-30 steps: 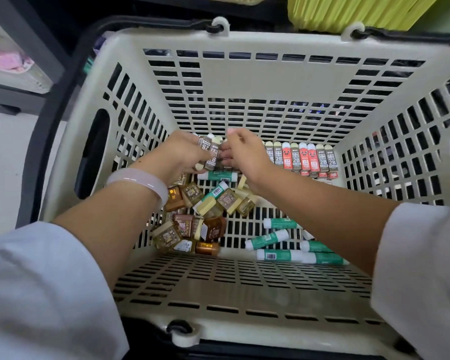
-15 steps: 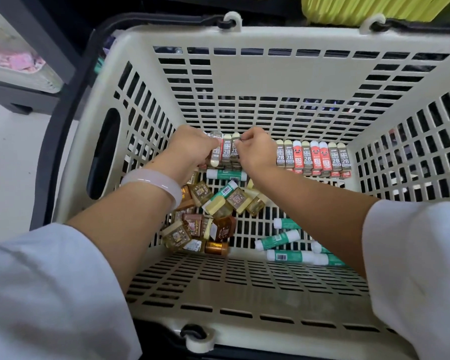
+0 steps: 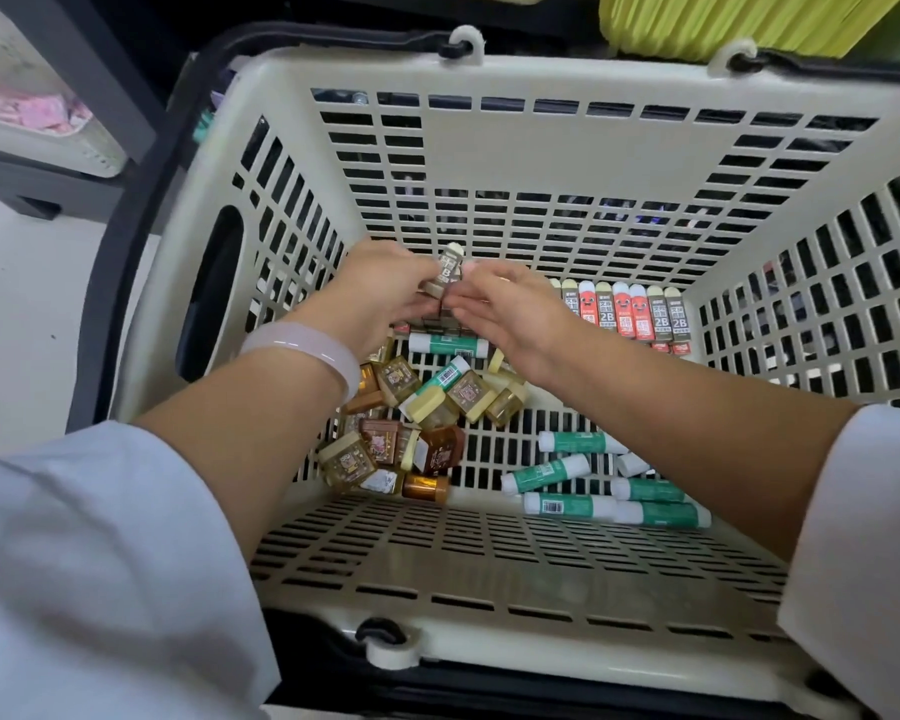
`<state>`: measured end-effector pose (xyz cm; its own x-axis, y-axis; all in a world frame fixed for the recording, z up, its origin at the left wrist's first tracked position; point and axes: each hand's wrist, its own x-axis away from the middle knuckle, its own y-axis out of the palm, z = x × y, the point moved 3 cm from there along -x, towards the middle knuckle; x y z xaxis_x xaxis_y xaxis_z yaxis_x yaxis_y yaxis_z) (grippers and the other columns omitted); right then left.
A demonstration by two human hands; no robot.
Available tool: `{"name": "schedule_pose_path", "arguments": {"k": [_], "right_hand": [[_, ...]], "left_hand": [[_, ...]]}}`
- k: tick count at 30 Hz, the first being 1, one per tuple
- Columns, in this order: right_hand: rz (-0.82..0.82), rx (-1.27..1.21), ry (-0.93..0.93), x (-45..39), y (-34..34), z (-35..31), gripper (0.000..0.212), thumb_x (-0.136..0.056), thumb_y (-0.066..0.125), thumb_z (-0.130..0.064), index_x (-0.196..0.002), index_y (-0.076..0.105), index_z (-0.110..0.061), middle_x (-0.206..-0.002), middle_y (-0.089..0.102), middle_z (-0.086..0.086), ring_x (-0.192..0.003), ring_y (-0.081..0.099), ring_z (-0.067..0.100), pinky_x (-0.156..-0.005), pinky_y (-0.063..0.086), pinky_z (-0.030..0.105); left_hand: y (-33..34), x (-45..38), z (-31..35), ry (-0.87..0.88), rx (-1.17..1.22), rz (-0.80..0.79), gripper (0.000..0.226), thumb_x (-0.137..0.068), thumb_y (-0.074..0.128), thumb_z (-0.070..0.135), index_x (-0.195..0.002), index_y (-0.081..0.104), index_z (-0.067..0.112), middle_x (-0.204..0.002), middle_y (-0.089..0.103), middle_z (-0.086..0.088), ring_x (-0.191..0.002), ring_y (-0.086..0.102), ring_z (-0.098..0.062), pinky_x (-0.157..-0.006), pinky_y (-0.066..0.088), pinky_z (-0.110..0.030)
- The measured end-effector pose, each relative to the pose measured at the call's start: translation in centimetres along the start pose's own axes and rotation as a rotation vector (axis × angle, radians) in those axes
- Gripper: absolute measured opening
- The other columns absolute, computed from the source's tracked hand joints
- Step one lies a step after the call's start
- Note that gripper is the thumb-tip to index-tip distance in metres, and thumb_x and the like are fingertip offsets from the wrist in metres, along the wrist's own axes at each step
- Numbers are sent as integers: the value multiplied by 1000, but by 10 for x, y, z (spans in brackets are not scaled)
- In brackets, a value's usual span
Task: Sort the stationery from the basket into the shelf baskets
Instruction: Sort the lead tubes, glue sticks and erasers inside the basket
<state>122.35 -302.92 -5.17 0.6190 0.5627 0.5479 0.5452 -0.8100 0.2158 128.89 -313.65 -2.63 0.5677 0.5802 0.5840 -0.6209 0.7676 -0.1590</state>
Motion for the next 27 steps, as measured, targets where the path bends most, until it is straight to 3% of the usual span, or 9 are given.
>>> {"name": "schedule_pose_path", "arguments": {"k": [2,5,10,15,18,20,23,24,27], "right_hand": [[65,2,-19,-3,-2,-2,25,-89,59,-11,-112,49,-7,-92,64,10,-79,64,14,-77,55,23],[76,95,-20,-8,-5,-1,14,-87,62,-12,-99,55,-9,-101,62,12,-85,62,17,-74,55,23],[333,414,-85,-22,-26,5,14,-88,61,-13,-79,51,-17,-89,60,4,-86,62,21,-78,56,34],[397,521,-131,-36,-20,9,26,-88,59,-7,-66,50,-16,-90,61,5,-85,65,23,-79,57,37],[424,719,-220,-37,-19,6,30,-89,56,-7,-61,50,-17,-84,60,3,-73,61,14,-73,54,30],[379,826,-272,-35,-23,4,25,-89,53,-5,-66,58,-11,-82,60,2,-65,54,9,-65,50,24],[254,952,-312,-29,-32,-3,20,-91,49,-4,-95,69,-2,-95,64,4,-66,54,7,-53,41,5],[229,1031,-344,-27,-36,-6,23,-91,48,-5,-103,68,-3,-104,66,5,-73,57,10,-55,41,4],[44,1286,-475,-14,-45,-5,25,-91,48,-8,-109,66,-8,-110,65,8,-87,61,17,-74,47,20]], "left_hand": [[2,-1,-1,46,-138,-37,11,-86,63,12,-77,57,9,-90,65,-10,-74,63,-16,-68,56,-21],[5,-2,-2,121,-310,-61,15,-85,65,18,-71,59,16,-75,65,-3,-66,60,-10,-60,53,-18],[7,-5,-4,130,-412,-8,19,-89,53,9,-73,58,18,-97,67,-12,-90,66,-25,-80,54,-37],[7,-8,-4,118,-424,-8,13,-93,48,11,-89,60,12,-98,67,-14,-66,58,-16,-67,52,-28],[7,-9,-4,124,-453,-7,13,-93,47,11,-92,60,10,-98,66,-15,-69,59,-17,-69,53,-30],[7,-10,-5,144,-485,-13,14,-94,46,12,-90,60,10,-96,65,-13,-69,59,-18,-71,53,-31],[9,-9,-7,185,-524,-119,18,-96,41,11,-92,59,12,-85,63,-4,-65,57,-12,-64,50,-23],[11,-8,-8,201,-542,-161,20,-96,40,12,-93,60,12,-84,63,-2,-66,57,-10,-62,48,-21],[17,-6,-10,254,-616,-251,22,-97,40,13,-91,61,13,-87,64,-1,-68,58,-9,-58,46,-17]]}}
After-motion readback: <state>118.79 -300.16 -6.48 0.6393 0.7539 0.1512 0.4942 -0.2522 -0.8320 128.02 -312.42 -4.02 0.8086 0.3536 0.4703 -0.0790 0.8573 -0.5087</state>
